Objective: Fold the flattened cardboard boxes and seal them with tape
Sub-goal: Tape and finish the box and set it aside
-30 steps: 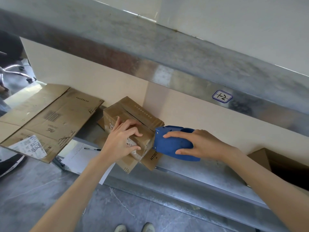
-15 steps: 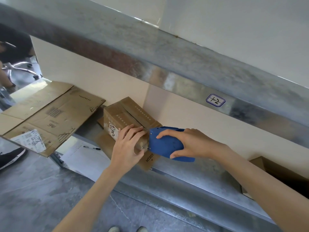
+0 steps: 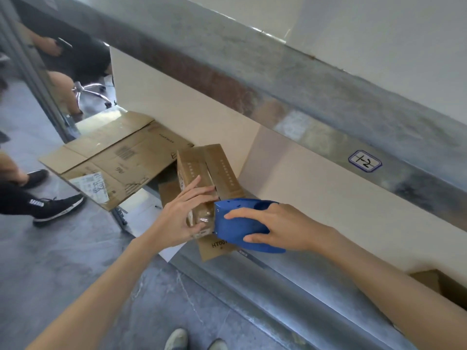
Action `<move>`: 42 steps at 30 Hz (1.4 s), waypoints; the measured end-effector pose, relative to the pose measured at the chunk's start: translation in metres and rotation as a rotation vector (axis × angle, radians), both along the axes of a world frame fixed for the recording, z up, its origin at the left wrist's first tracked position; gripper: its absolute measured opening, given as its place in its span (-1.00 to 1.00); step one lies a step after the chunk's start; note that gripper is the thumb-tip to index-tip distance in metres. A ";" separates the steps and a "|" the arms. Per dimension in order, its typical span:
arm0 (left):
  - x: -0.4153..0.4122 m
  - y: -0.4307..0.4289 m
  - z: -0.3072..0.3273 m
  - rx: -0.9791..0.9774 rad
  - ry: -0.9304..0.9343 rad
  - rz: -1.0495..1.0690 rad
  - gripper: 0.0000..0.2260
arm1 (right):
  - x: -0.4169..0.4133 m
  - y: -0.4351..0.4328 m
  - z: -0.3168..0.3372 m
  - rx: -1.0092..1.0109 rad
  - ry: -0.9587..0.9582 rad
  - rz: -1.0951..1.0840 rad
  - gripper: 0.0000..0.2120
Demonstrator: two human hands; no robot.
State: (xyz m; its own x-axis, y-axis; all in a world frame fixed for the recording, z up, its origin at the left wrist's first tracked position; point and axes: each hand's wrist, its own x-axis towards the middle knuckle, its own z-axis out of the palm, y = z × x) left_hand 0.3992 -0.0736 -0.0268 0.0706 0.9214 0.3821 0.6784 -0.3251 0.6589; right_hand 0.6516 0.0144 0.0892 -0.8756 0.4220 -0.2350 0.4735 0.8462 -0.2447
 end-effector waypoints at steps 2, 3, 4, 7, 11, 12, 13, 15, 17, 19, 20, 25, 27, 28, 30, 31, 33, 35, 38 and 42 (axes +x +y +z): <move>0.000 0.000 0.001 -0.013 -0.019 -0.006 -0.40 | 0.004 0.002 0.002 -0.013 0.014 0.004 -0.52; 0.000 0.000 0.001 -0.019 -0.022 -0.005 -0.40 | 0.007 0.004 0.004 -0.014 0.017 0.003 -0.52; -0.002 0.001 0.001 -0.024 -0.026 -0.002 -0.41 | 0.012 0.008 0.007 -0.010 0.021 -0.006 -0.51; -0.006 0.000 0.000 -0.026 -0.025 0.002 -0.42 | 0.038 0.025 0.015 0.037 0.045 -0.088 -0.51; -0.002 0.004 0.001 -0.018 -0.017 0.007 -0.41 | 0.069 0.032 0.019 0.075 -0.025 -0.155 -0.51; -0.002 0.004 0.002 -0.020 -0.015 0.007 -0.41 | 0.070 0.033 0.017 0.080 -0.034 -0.159 -0.51; -0.002 0.004 0.003 -0.022 -0.014 0.006 -0.41 | 0.070 0.033 0.016 0.091 -0.045 -0.156 -0.51; -0.003 0.003 0.002 -0.028 -0.009 0.006 -0.41 | 0.070 0.036 0.012 0.109 -0.060 -0.148 -0.51; -0.003 0.002 0.003 -0.030 -0.003 0.008 -0.41 | 0.069 0.038 0.009 0.128 -0.072 -0.147 -0.51; -0.002 0.002 0.003 -0.039 -0.006 0.009 -0.41 | 0.068 0.039 0.008 0.150 -0.078 -0.146 -0.51; -0.002 0.002 0.003 -0.043 -0.011 0.008 -0.40 | 0.067 0.039 0.009 0.161 -0.076 -0.146 -0.51; -0.005 0.002 0.000 -0.052 -0.021 -0.001 -0.40 | 0.064 0.038 0.013 0.182 -0.060 -0.144 -0.50; -0.006 0.002 0.000 -0.052 -0.029 -0.007 -0.40 | 0.067 0.039 0.015 0.175 -0.058 -0.143 -0.50; -0.006 0.003 0.000 -0.049 -0.034 -0.010 -0.40 | 0.069 0.040 0.016 0.163 -0.054 -0.147 -0.49; -0.005 0.004 -0.001 -0.044 -0.036 -0.015 -0.40 | 0.072 0.039 0.016 0.149 -0.055 -0.148 -0.46; -0.005 0.004 -0.001 -0.043 -0.039 -0.018 -0.40 | 0.072 0.039 0.016 0.143 -0.052 -0.148 -0.44; -0.006 0.003 -0.002 -0.040 -0.050 -0.026 -0.40 | 0.075 0.037 0.014 0.131 -0.046 -0.155 -0.44; -0.009 0.002 -0.003 -0.035 -0.053 -0.030 -0.41 | 0.084 0.039 0.015 0.167 -0.081 -0.181 -0.48; -0.012 0.003 -0.005 -0.026 -0.045 -0.027 -0.42 | 0.099 0.044 0.022 0.227 -0.127 -0.249 -0.48; -0.015 0.006 -0.006 -0.010 -0.024 -0.033 -0.41 | 0.087 0.040 0.023 0.207 -0.046 -0.264 -0.47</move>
